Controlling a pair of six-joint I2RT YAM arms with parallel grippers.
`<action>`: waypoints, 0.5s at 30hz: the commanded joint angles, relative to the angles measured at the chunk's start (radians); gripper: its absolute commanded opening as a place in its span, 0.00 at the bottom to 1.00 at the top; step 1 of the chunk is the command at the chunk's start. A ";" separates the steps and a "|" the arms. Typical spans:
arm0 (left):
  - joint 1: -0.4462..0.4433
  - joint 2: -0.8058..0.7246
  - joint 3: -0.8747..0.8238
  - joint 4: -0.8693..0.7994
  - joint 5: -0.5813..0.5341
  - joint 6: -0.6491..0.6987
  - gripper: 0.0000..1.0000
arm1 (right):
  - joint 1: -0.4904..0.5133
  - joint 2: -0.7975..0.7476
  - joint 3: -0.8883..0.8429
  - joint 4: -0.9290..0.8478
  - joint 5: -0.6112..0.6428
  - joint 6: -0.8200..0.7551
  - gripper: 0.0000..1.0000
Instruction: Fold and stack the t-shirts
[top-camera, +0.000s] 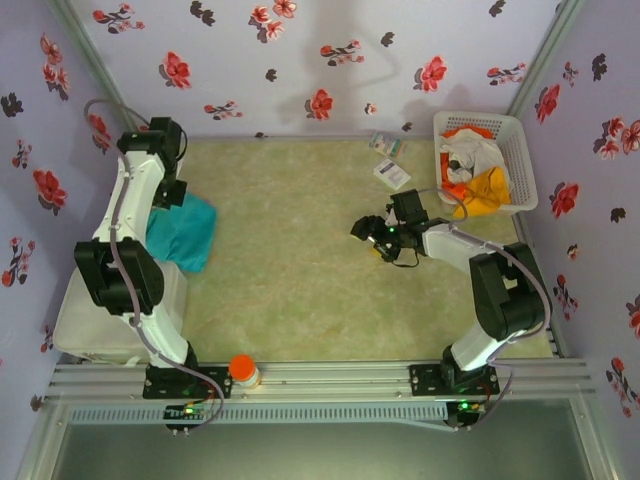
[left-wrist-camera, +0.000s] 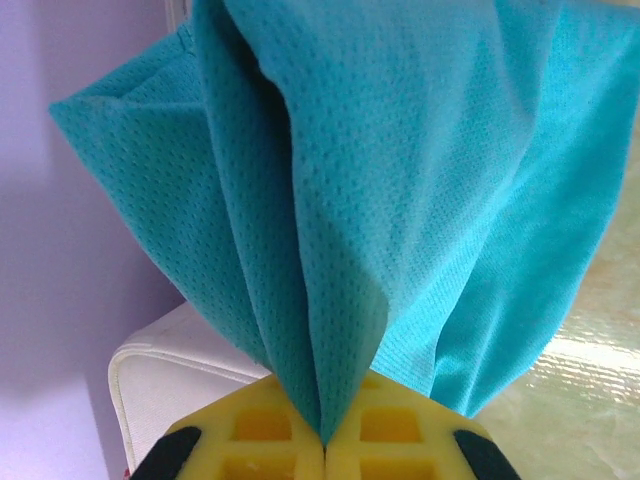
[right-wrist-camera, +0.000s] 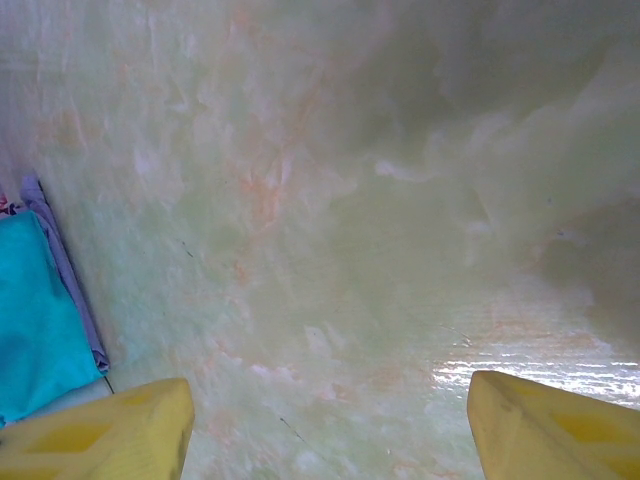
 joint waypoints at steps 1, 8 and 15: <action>0.018 0.008 -0.023 0.042 -0.027 -0.015 0.00 | -0.006 0.012 0.028 -0.033 -0.015 -0.020 0.73; 0.062 0.031 -0.052 0.072 -0.063 -0.015 0.00 | -0.006 0.013 0.051 -0.062 -0.008 -0.027 0.73; 0.131 0.071 -0.047 0.095 -0.072 -0.042 0.41 | -0.005 0.016 0.054 -0.058 -0.015 -0.024 0.73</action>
